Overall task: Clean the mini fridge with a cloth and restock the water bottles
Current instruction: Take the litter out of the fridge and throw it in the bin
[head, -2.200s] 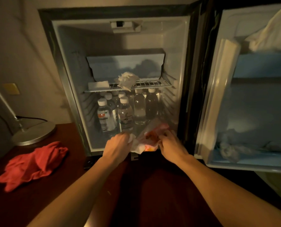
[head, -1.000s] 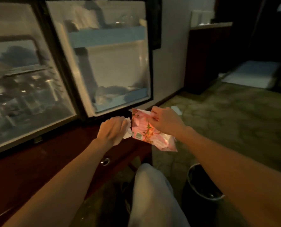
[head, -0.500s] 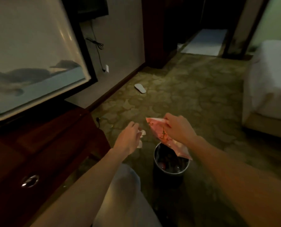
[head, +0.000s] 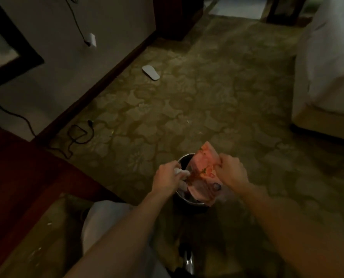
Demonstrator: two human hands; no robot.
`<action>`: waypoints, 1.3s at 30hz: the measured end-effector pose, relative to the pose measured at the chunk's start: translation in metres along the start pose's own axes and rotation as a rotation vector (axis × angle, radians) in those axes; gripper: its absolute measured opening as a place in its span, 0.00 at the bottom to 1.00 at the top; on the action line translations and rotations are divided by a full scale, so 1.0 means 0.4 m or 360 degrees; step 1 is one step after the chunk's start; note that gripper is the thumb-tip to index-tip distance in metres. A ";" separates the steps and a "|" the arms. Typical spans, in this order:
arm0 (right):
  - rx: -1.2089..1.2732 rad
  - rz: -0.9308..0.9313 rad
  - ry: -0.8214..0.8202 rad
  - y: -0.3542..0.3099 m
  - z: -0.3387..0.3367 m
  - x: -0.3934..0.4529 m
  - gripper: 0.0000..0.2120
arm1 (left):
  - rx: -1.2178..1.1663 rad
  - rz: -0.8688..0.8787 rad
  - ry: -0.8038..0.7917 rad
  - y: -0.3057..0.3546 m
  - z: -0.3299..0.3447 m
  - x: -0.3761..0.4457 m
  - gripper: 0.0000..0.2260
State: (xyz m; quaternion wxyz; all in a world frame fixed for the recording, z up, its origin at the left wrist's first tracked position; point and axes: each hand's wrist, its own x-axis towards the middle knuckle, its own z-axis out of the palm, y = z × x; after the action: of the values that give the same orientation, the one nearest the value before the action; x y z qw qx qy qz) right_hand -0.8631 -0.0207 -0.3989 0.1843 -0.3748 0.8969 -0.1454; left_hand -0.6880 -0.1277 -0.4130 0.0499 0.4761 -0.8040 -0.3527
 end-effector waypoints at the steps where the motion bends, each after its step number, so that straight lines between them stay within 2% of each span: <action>1: 0.0000 0.0039 -0.0033 0.007 0.018 0.016 0.04 | -0.0030 -0.0005 -0.0023 -0.009 0.021 0.018 0.14; 9: -0.0104 0.0153 -0.0170 0.045 0.127 0.118 0.17 | 0.0004 -0.0115 -0.0332 -0.082 0.165 0.123 0.23; 14: 0.0119 0.0156 -0.0270 0.054 0.179 0.148 0.20 | -0.0034 -0.0140 -0.0489 -0.096 0.216 0.155 0.34; 17: 0.0252 0.0149 -0.0262 0.051 0.203 0.151 0.27 | -0.0009 -0.0101 -0.0529 -0.110 0.215 0.159 0.34; 20: 0.0106 -0.0035 -0.0074 0.038 0.221 0.148 0.26 | 0.0034 -0.0055 -0.0492 -0.128 0.197 0.155 0.33; 22: -0.0050 -0.0155 -0.0011 0.020 0.222 0.144 0.28 | 0.0044 -0.0050 -0.0479 -0.136 0.181 0.154 0.32; 25: -0.0110 -0.0241 -0.0060 -0.008 0.217 0.140 0.29 | 0.0032 -0.0025 -0.0421 -0.139 0.154 0.148 0.31; 34: -0.0211 -0.0561 -0.0100 -0.132 0.133 0.070 0.15 | 0.0161 0.0054 -0.0199 -0.112 -0.015 0.058 0.27; 39: -0.0293 -0.0804 -0.0069 -0.254 0.062 -0.019 0.20 | 0.0335 0.0032 0.0003 -0.107 -0.155 -0.040 0.24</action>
State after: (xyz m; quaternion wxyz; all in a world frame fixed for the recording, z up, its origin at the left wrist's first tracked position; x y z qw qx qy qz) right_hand -0.7844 -0.0870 -0.3787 0.1263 -0.6049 0.7803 -0.0965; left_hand -0.6224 -0.1600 -0.3888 0.0038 0.4709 -0.8413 -0.2652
